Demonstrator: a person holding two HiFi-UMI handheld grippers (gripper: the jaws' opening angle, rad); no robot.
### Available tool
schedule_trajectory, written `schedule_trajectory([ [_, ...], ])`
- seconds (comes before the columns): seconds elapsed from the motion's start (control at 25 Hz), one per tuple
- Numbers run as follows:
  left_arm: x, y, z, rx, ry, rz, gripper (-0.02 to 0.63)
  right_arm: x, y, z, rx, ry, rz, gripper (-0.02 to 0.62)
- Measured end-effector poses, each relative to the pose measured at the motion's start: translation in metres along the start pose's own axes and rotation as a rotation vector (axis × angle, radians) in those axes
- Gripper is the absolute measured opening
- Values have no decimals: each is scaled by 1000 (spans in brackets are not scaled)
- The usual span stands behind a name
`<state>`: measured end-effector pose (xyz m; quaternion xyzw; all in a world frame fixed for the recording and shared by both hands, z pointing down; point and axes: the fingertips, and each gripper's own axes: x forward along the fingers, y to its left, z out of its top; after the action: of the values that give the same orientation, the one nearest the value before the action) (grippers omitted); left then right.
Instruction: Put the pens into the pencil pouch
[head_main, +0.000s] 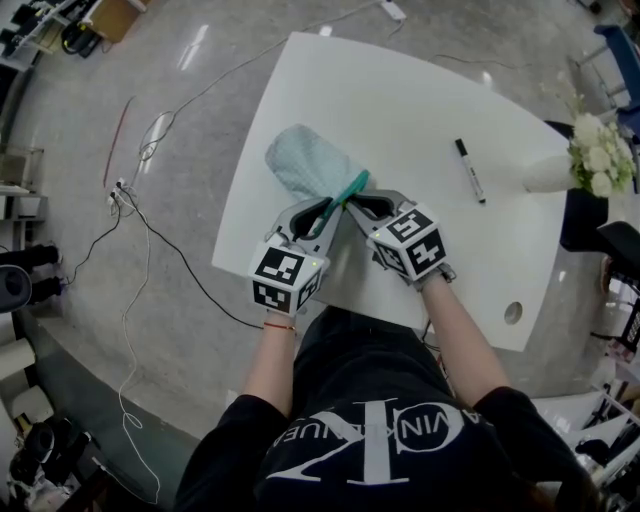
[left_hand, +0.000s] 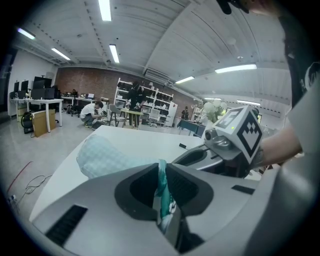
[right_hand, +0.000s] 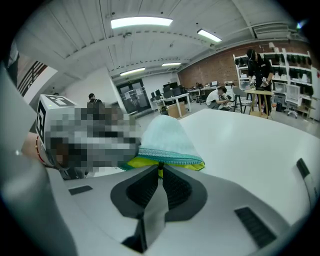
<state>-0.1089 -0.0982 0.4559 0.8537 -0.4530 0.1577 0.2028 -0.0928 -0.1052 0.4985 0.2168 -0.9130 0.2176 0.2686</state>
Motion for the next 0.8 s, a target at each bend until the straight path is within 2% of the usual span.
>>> schedule_trajectory([
  [0.44, -1, 12, -17, -44, 11, 21, 52, -8, -1, -7, 34, -32, -6, 58],
  [0.8, 11, 9, -29, -43, 53, -2, 52, -44, -25, -21, 53, -54, -110, 41],
])
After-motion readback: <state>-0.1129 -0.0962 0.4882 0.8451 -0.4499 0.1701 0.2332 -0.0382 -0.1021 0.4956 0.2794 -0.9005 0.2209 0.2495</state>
